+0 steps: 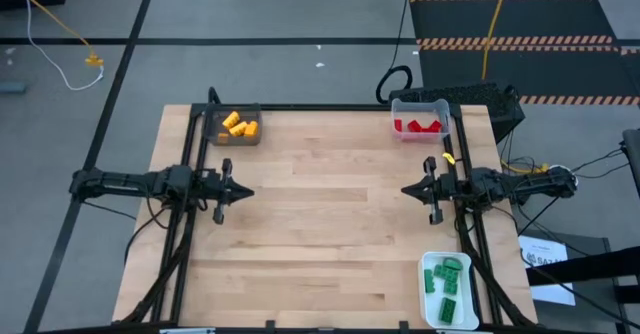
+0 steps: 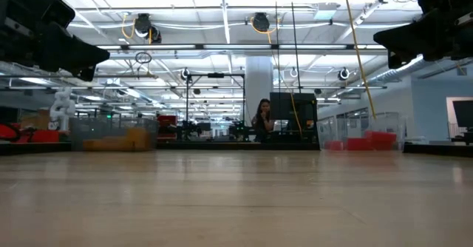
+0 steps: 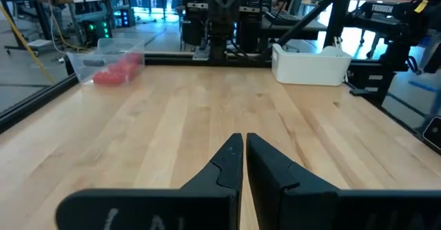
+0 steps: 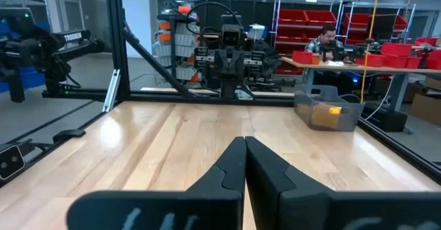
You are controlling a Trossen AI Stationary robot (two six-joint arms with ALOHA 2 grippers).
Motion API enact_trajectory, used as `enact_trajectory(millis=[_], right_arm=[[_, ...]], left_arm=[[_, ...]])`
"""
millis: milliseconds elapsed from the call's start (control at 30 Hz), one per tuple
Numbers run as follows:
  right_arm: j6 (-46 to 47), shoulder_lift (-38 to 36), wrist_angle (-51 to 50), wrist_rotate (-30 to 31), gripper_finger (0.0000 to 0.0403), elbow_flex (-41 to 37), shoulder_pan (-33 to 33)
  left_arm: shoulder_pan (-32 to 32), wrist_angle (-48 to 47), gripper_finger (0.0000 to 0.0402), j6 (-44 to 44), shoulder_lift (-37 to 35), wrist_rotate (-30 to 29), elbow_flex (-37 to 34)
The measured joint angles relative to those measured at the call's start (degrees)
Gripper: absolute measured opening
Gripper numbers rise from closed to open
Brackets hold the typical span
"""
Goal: Sort & place blocks by color
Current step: Return to Home Position
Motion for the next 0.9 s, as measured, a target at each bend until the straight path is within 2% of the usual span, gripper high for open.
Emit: enact_trajectory(millis=[900], right_arm=[[0.51, 0.00, -0.07, 0.11, 0.0000, 0.00, 0.00]], left_arm=[[0.00, 0.00, 0.0024, 0.04, 0.00, -0.02, 0.00]])
